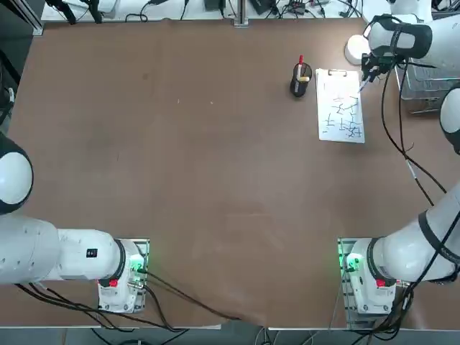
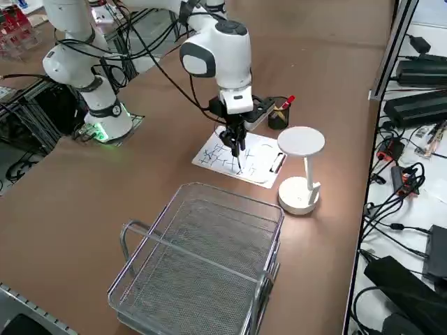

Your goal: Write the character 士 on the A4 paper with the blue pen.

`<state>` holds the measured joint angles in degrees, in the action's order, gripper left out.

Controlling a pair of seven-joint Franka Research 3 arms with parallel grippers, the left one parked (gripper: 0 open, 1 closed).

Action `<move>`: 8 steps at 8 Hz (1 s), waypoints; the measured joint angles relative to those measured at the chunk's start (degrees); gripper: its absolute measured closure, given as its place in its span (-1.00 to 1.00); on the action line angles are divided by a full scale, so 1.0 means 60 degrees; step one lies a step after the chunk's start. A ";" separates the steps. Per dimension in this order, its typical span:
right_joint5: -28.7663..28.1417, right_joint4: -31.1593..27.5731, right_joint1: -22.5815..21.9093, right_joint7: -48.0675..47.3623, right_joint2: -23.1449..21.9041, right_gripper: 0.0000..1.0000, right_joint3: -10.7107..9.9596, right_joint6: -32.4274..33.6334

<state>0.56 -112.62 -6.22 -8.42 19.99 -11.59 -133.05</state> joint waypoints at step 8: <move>0.0000 -0.0012 0.0028 0.0003 0.0110 0.59 -0.0003 -0.0149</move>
<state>0.56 -112.70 -6.05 -8.40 20.65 -11.61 -133.94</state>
